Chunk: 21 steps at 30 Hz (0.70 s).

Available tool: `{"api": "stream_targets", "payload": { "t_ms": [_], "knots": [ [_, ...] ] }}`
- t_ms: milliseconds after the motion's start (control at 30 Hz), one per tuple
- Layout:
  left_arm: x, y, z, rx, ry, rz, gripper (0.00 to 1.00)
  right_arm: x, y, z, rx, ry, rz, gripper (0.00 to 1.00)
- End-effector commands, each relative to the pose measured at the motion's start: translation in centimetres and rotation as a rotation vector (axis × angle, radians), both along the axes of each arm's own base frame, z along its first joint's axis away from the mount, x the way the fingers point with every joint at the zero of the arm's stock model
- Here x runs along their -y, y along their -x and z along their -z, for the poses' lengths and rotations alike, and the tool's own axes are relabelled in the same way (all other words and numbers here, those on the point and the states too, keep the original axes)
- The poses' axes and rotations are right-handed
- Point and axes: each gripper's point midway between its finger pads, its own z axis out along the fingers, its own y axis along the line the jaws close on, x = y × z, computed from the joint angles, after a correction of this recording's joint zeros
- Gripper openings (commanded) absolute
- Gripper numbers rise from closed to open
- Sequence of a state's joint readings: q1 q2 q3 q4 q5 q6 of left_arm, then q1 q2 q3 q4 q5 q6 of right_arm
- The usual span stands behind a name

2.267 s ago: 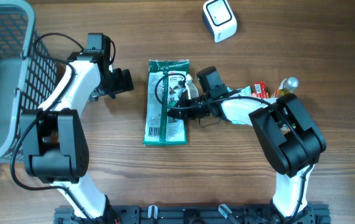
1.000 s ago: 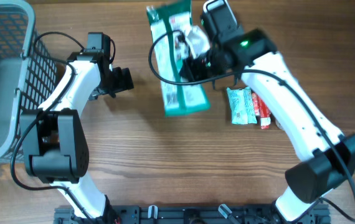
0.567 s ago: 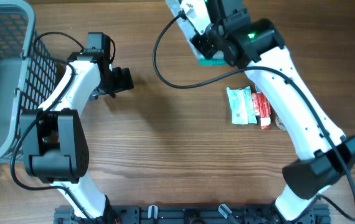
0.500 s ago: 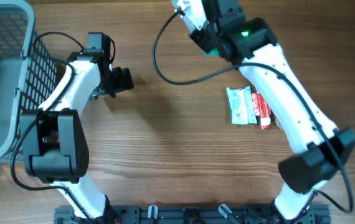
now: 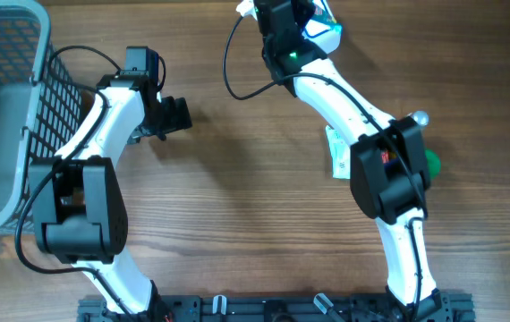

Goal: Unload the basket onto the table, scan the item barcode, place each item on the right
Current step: 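Lift the gloves packet with the right gripper up to the white scanner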

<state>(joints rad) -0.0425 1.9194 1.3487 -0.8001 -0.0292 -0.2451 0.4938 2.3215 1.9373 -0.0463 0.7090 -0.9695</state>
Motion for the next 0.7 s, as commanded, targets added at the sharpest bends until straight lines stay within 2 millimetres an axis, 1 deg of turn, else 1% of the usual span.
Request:
{"api": "stream_targets", "payload": {
  "t_ms": [0,67,100,233,400,467,533,600,667],
  "knots": [
    [0.0,-0.5,-0.9,0.028,-0.004,-0.002,1.00,0.6,-0.9,1.8,0.009,0.065,0.036,0.04],
    [0.0,-0.5,-0.9,0.028,-0.004,-0.002,1.00,0.6,-1.4,2.0,0.037,0.050,0.039,0.04],
    [0.0,-0.5,-0.9,0.028,-0.004,-0.002,1.00,0.4,-1.5,2.4,0.038,0.044,0.028,0.04],
    [0.0,-0.5,-0.9,0.028,-0.004,-0.002,1.00,-0.3,-1.9,2.7,0.052,0.012,-0.005,0.04],
    [0.0,-0.5,-0.9,0.028,-0.004,-0.002,1.00,-0.5,-2.0,3.3,0.082,-0.142,0.038,0.04],
    [0.0,-0.5,-0.9,0.028,-0.004,-0.002,1.00,-0.5,-1.9,3.5,0.097,-0.235,0.069,0.04],
    [0.0,-0.5,-0.9,0.028,-0.004,-0.002,1.00,-0.5,-1.6,4.3,0.080,-0.300,0.091,0.04],
    [0.0,-0.5,-0.9,0.028,-0.004,-0.002,1.00,-1.0,-1.2,5.8,0.021,-0.338,0.078,0.04],
    [0.0,-0.5,-0.9,0.028,-0.004,-0.002,1.00,-1.4,-0.9,6.6,-0.012,-0.381,0.073,0.04]
  ]
}}
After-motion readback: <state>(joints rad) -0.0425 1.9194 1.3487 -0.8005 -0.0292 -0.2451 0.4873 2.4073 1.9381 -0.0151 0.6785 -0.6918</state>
